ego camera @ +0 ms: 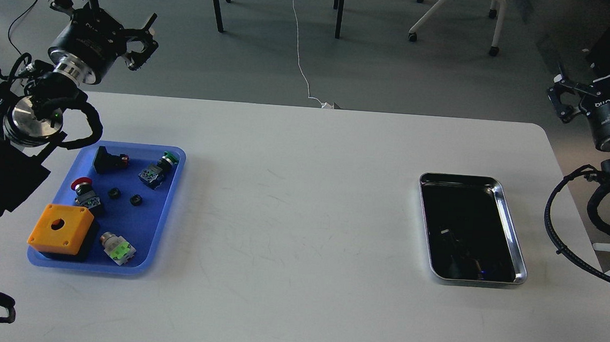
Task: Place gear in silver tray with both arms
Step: 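Move the left gripper from rest toward the blue tray, then lower the left gripper into the blue tray and grasp a black gear, then lift the black gear and carry it toward the table center, then open the left gripper to set the gear down, then retract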
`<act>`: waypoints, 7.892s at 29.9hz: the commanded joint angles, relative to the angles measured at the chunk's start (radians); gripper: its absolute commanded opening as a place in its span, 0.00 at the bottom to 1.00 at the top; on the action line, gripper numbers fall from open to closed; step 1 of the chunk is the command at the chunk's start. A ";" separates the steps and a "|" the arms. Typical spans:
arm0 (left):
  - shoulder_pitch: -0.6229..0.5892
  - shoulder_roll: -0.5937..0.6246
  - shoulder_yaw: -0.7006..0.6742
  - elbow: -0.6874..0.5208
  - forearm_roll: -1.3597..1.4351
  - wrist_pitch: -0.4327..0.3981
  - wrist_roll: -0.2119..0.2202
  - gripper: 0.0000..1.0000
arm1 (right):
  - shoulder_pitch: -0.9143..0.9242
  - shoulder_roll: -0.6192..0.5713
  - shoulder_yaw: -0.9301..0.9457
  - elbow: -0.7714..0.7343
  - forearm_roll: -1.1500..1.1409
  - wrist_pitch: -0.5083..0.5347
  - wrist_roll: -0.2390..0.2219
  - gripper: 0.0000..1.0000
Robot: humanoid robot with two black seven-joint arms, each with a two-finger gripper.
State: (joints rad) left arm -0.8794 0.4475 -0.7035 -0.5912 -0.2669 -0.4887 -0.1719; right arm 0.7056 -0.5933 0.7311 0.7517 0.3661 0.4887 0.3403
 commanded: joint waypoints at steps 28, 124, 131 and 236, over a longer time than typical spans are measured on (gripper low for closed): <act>0.195 0.602 0.022 -0.596 0.685 0.000 -0.003 0.98 | -0.044 -0.014 0.013 0.002 -0.001 0.000 0.006 0.99; 0.217 0.353 0.564 -0.371 2.249 0.496 -0.132 0.36 | -0.106 -0.074 0.017 0.103 -0.006 0.000 0.008 0.99; 0.217 0.352 0.564 -0.369 2.244 0.496 -0.133 0.33 | -0.107 -0.074 0.017 0.094 -0.006 0.000 0.013 0.99; -0.072 0.032 0.432 -0.613 1.724 0.486 -0.130 0.92 | -0.240 -0.298 0.016 0.098 -0.096 0.000 0.054 0.99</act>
State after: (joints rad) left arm -0.9678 0.4069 -0.1493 -1.1747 1.6940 0.0093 -0.2930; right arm 0.4120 -0.8786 0.7497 0.8395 0.3292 0.4887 0.3944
